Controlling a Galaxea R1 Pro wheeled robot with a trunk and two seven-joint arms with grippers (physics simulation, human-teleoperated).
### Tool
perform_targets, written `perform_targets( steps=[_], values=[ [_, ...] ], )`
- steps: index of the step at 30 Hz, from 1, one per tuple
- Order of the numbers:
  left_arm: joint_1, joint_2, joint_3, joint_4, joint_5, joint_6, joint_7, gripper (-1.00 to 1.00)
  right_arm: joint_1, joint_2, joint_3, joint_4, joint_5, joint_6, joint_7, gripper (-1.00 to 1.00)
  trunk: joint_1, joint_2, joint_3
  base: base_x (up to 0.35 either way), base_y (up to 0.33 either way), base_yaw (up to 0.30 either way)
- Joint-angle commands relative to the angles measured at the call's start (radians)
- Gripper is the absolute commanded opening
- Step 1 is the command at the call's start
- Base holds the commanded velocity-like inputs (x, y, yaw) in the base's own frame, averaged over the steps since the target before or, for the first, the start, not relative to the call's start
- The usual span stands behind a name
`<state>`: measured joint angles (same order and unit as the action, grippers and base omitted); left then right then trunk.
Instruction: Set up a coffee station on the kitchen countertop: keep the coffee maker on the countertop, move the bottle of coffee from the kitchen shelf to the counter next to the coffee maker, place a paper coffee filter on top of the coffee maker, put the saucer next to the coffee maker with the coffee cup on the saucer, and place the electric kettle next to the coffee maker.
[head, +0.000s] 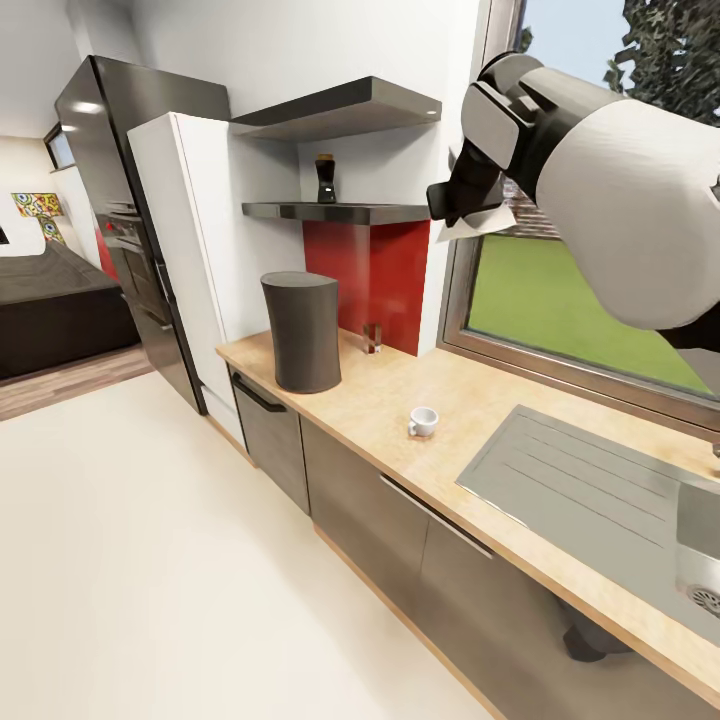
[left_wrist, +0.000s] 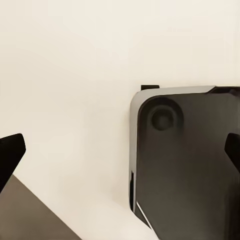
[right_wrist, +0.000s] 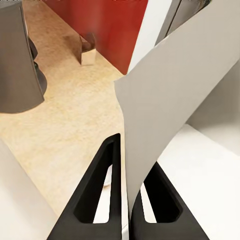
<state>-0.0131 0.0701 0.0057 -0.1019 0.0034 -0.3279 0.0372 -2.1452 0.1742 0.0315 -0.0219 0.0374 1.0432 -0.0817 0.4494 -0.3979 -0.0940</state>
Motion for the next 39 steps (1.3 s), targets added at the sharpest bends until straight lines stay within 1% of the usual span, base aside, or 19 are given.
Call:
perform_targets(
  steps=[1, 11, 16, 22, 31, 35, 39],
  values=[
    [-0.001, 0.0, 0.0, 0.001, 0.0, -0.003, 0.002, 1.0, -0.001, 0.0, 0.002, -0.002, 0.001, 0.004, 0.0, -1.0, 0.001, -0.002, -0.002, 0.0, 0.0, 0.0],
    [-0.001, 0.004, 0.0, 0.001, 0.001, -0.002, 0.003, 1.0, -0.001, 0.0, -0.003, -0.004, 0.002, 0.004, -0.003, -1.0, 0.001, -0.002, -0.002, 0.005, 0.004, 0.0],
    [-0.001, 0.005, 0.0, 0.001, 0.001, -0.002, 0.003, 1.0, -0.001, 0.0, -0.004, -0.004, 0.003, 0.004, -0.003, -1.0, 0.001, -0.002, -0.004, 0.142, 0.126, 0.004],
    [-0.001, 0.004, 0.0, 0.001, 0.001, -0.002, 0.003, 1.0, -0.001, 0.0, -0.003, -0.004, 0.003, 0.004, -0.003, -1.0, 0.001, -0.002, -0.013, 0.175, 0.244, 0.002],
    [-0.001, 0.005, 0.0, 0.001, 0.001, -0.003, 0.003, 1.0, -0.001, 0.0, -0.002, -0.004, 0.003, 0.004, -0.003, -1.0, 0.001, -0.002, -0.025, 0.089, 0.304, 0.0],
    [-0.001, 0.005, 0.0, 0.001, 0.001, -0.003, 0.003, 1.0, -0.001, 0.0, -0.002, -0.004, 0.003, 0.004, -0.003, -1.0, 0.001, -0.002, -0.026, 0.016, 0.31, -0.012],
    [-0.001, 0.004, 0.0, 0.001, 0.001, -0.003, 0.003, 1.0, -0.001, 0.0, -0.002, -0.004, 0.003, 0.004, -0.003, -1.0, 0.001, -0.002, -0.022, 0.003, 0.311, -0.088]
  ],
)
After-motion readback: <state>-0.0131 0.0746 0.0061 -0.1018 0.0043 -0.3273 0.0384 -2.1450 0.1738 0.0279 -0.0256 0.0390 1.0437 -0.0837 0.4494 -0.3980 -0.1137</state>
